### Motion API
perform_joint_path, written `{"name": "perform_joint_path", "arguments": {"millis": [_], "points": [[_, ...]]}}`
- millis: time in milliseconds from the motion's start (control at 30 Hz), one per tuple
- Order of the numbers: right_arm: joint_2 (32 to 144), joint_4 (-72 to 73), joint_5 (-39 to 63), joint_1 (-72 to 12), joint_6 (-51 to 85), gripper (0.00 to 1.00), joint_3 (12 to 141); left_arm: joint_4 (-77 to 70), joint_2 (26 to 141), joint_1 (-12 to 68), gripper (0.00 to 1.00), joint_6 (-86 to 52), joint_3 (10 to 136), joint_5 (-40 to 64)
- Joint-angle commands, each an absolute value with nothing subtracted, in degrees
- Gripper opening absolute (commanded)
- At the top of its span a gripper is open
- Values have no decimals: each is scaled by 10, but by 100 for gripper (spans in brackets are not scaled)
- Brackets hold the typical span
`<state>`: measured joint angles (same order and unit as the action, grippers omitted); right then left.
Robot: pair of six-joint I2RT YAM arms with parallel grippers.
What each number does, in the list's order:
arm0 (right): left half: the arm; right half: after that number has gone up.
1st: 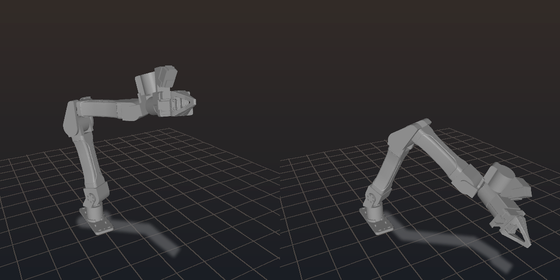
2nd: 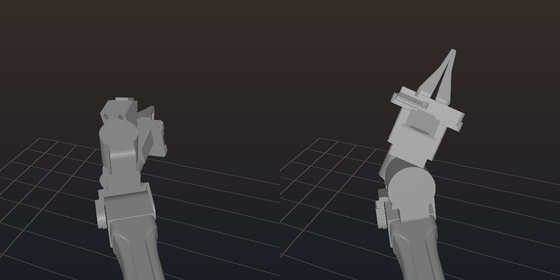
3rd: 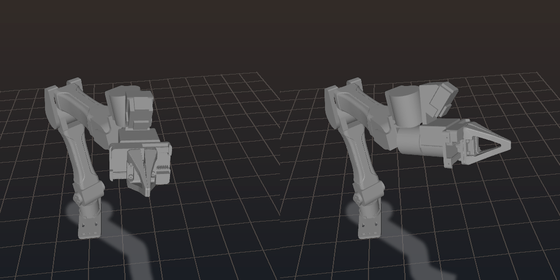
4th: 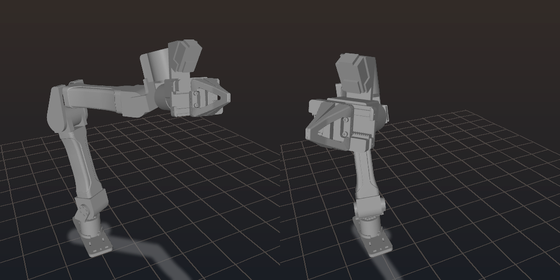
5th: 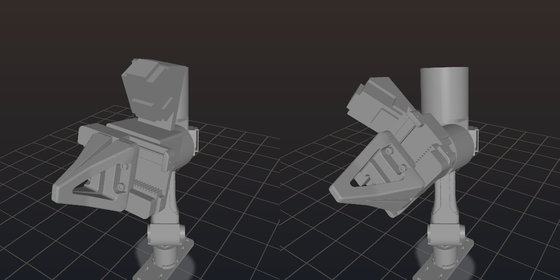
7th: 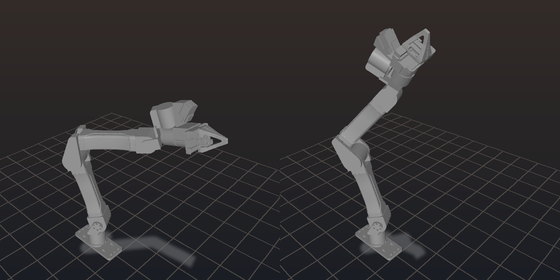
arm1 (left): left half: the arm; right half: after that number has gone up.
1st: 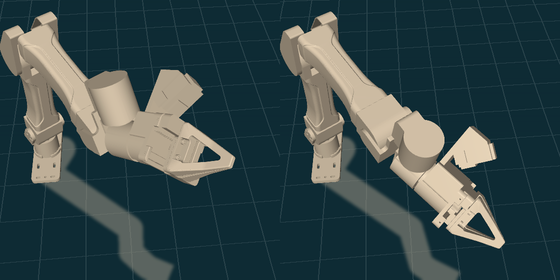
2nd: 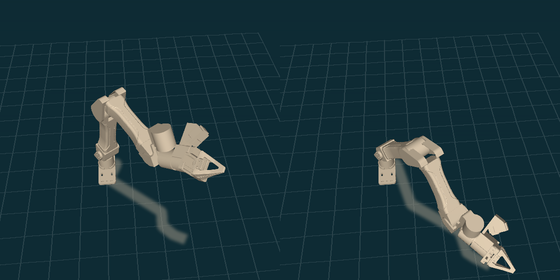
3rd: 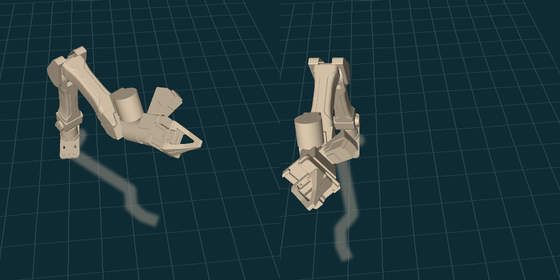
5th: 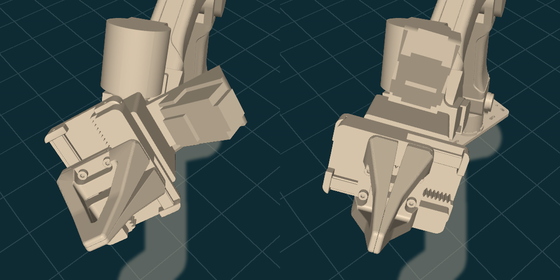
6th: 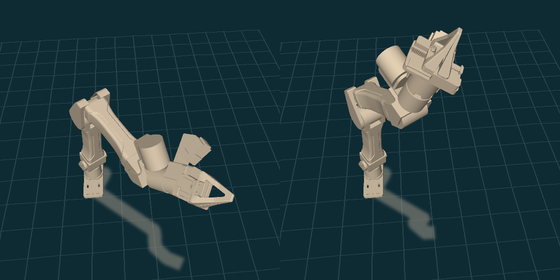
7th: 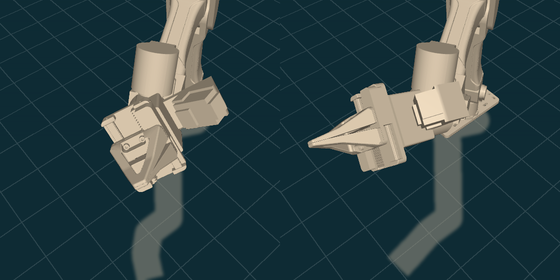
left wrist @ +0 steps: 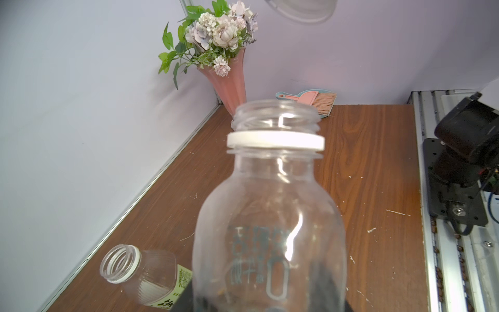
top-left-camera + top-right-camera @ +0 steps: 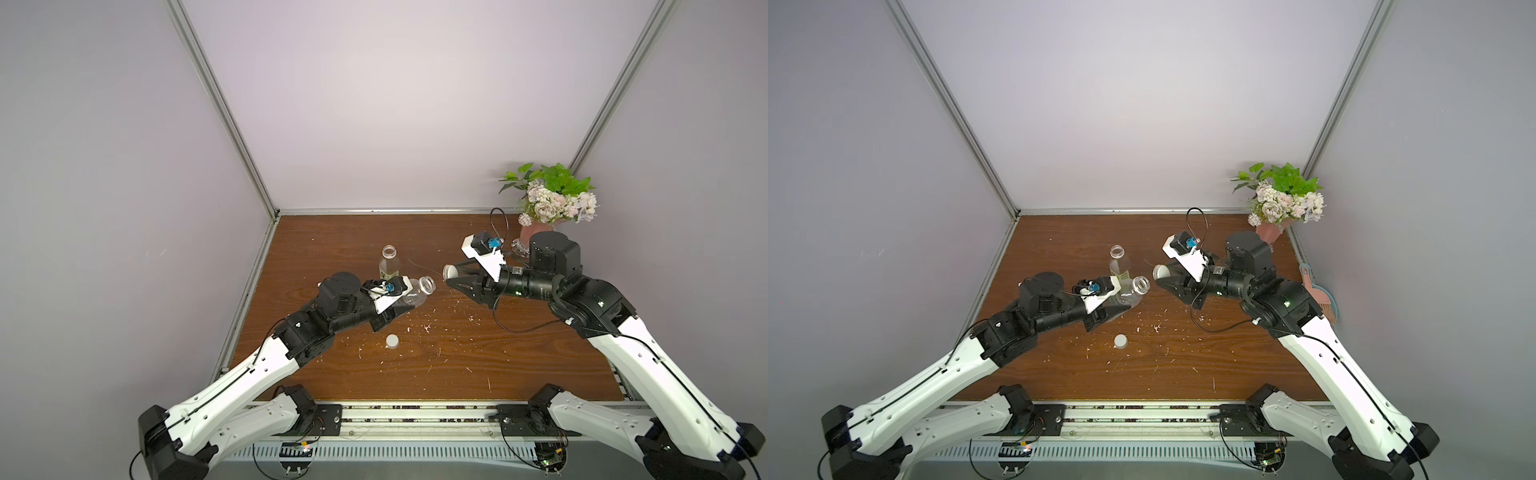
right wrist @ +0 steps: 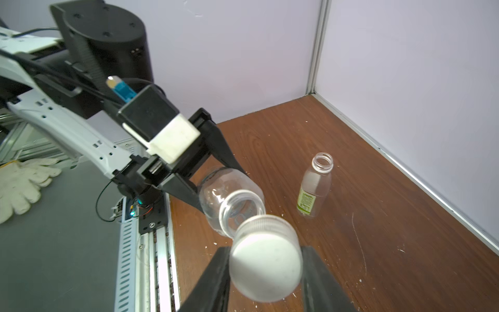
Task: Screw on the bottle caps
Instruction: Screw the bottle cap onto the plastic bottle.
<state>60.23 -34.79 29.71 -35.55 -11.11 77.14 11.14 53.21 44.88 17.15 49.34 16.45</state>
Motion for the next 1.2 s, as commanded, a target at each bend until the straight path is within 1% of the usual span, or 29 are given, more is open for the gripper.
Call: {"name": "perform_joint_path", "arguments": {"millis": [0,300,433,667,933,1167], "points": [[610,-377,359,-354,-151,8,784,111,537,457,1,173,511,206],[623,-399,412,-355,-180,8,788,130,556,458,1,183,529,253],[618,-407,429,-355,-192,8,785,137,559,459,1,188,529,256],[625,-405,425,-355,-194,9,782,132,551,459,1,185,526,264],[631,-412,396,-355,-196,9,779,131,543,460,1,186,523,265],[643,-413,404,-356,-192,10,781,133,541,459,0,185,520,266]]}}
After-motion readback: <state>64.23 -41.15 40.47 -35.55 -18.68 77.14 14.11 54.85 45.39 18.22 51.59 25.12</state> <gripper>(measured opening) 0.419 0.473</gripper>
